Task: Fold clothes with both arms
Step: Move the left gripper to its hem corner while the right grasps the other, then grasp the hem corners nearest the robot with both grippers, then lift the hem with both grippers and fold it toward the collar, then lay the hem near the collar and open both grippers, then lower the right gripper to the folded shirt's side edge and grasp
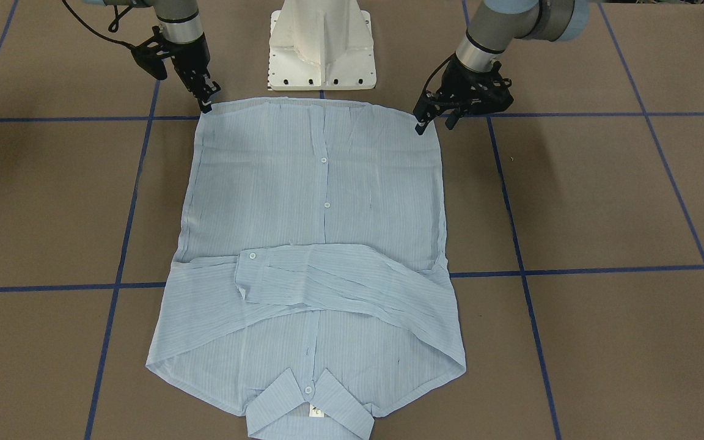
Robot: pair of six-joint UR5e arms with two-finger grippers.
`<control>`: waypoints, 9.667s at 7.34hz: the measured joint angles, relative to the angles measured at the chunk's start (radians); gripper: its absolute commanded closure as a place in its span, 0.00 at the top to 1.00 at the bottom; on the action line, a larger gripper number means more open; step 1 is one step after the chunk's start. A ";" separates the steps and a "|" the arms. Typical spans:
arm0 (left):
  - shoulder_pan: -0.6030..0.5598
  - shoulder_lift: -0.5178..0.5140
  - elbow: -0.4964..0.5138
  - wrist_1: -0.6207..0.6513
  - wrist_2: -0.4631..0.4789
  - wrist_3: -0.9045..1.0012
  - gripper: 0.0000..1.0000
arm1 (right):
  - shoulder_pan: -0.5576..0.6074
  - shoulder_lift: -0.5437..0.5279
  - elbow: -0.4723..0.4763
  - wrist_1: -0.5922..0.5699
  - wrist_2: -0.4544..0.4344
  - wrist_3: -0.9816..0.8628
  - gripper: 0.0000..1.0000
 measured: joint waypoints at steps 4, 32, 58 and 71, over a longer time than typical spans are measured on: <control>0.105 0.000 0.003 0.094 0.060 -0.088 0.55 | 0.004 -0.001 0.004 0.000 0.000 0.000 0.00; 0.189 -0.008 -0.256 0.166 0.001 -0.308 0.00 | -0.034 -0.172 0.259 -0.001 0.018 0.000 0.00; -0.480 -0.581 0.878 -0.270 0.013 0.319 0.00 | 0.784 0.719 -0.915 0.038 0.333 -0.527 0.00; -0.500 -0.487 0.720 -0.289 -0.058 0.329 0.51 | 0.602 0.297 -0.360 0.058 0.376 -0.408 1.00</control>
